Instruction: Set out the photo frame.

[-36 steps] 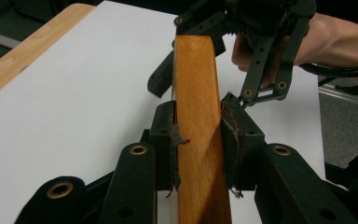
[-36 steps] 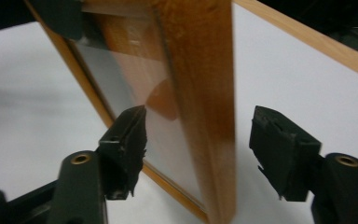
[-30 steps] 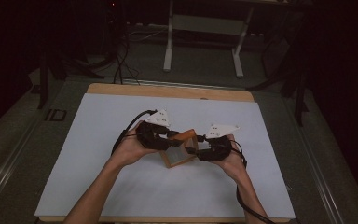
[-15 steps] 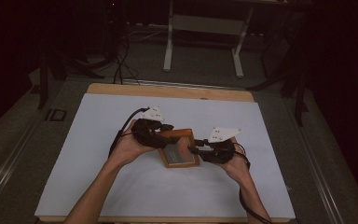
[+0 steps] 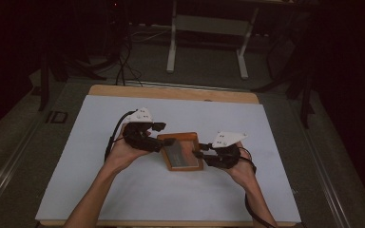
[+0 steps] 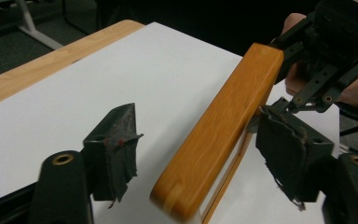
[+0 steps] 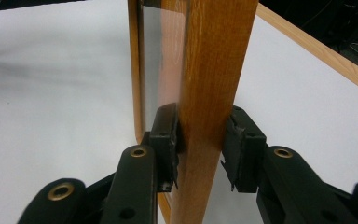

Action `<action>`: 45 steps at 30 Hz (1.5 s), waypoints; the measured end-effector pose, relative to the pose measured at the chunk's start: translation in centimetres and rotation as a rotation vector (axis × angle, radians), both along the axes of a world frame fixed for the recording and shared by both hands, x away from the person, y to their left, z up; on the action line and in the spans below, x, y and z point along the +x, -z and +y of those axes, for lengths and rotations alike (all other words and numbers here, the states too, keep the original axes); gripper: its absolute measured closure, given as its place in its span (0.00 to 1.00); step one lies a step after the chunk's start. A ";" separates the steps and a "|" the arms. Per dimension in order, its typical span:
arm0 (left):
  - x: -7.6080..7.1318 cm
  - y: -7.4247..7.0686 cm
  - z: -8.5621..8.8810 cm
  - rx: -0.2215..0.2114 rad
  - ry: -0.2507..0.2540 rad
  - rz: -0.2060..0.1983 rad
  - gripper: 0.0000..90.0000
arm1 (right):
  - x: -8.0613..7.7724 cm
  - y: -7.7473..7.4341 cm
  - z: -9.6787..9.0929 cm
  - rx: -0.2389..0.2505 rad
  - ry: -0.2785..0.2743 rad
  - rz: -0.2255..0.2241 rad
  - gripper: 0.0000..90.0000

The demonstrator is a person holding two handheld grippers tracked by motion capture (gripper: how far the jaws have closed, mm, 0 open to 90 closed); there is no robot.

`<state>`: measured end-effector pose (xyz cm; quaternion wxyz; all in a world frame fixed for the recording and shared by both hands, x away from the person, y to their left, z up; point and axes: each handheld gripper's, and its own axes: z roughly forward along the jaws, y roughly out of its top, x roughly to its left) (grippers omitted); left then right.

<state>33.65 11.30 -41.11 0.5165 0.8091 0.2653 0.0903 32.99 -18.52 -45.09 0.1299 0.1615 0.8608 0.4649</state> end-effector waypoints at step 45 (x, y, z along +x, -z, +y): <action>-1.1 8.7 -2.9 -0.029 -0.068 0.070 0.51 | 0.2 0.9 -1.1 0.024 0.040 0.028 0.74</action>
